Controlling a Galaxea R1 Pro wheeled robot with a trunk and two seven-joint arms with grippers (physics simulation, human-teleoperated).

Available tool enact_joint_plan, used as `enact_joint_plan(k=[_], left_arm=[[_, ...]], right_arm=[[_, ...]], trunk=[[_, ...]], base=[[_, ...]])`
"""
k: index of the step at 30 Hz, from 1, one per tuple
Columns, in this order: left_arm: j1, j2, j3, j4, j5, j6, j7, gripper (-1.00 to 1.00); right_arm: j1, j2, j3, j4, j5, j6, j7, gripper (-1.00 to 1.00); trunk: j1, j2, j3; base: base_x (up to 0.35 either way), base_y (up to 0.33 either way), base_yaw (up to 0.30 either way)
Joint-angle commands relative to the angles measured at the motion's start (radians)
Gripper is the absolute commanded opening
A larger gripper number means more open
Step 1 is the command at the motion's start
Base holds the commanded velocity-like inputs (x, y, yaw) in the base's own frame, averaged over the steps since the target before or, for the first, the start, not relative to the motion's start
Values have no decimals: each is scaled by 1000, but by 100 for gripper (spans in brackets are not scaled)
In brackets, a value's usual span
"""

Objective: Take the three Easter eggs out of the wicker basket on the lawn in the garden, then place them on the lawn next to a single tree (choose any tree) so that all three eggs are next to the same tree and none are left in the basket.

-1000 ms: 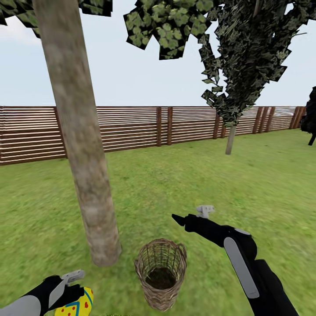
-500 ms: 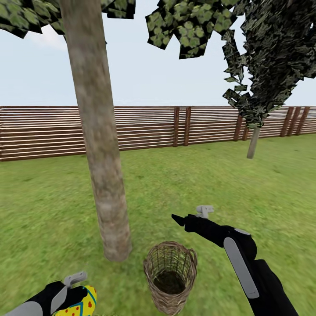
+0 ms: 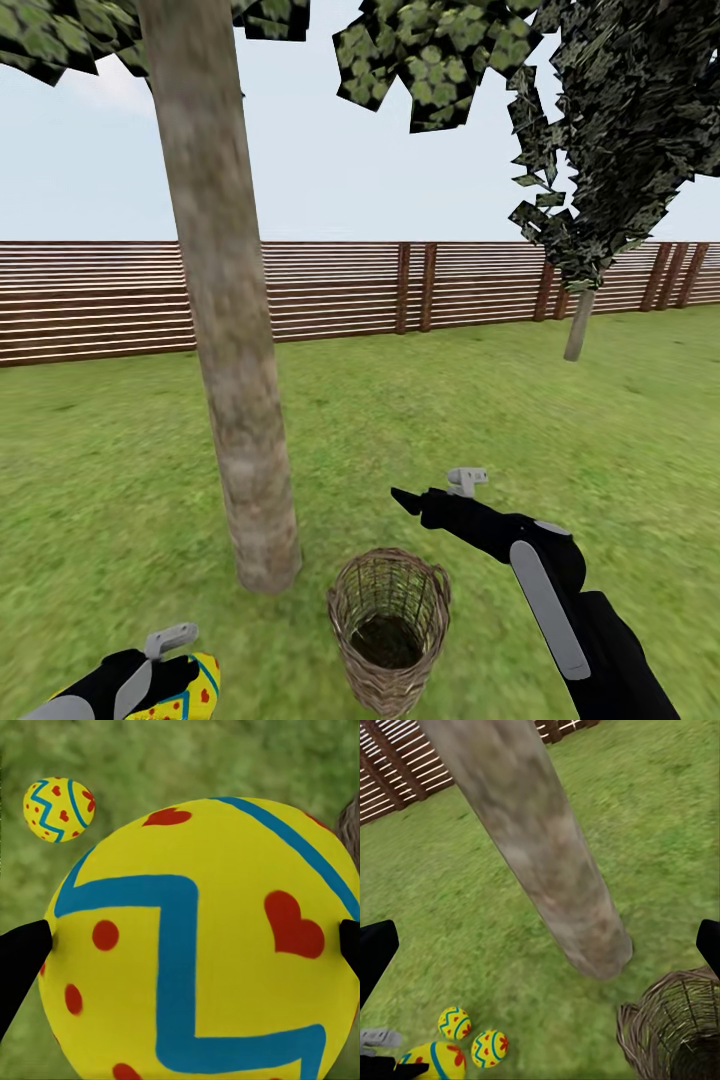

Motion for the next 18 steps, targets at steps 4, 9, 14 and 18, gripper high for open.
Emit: enact_joint_plan(k=[4,9,14,18], left_arm=[[-1,0,8,-3,0,-1,1,-100],[-1,0,8,-3,-2,-92,3,-100],[-1,0,8,-2,-2,-137,5,-100],[-1,1,10,-1,-1,-129,6,-100]], right_arm=[[-1,0,0,-2,2,4,4,100],[-1,0,1,-2,2,3,4,100],[-1,-1,-1,-2,2,4,2,100],[-1,-1,-2,-2,2,4,2,100]], trunk=[[15,-29,-14],[35,-64,-30],[54,-99,-45],[69,-127,-58]], base=[[0,0,0],[0,0,0],[0,0,0],[0,0,0]])
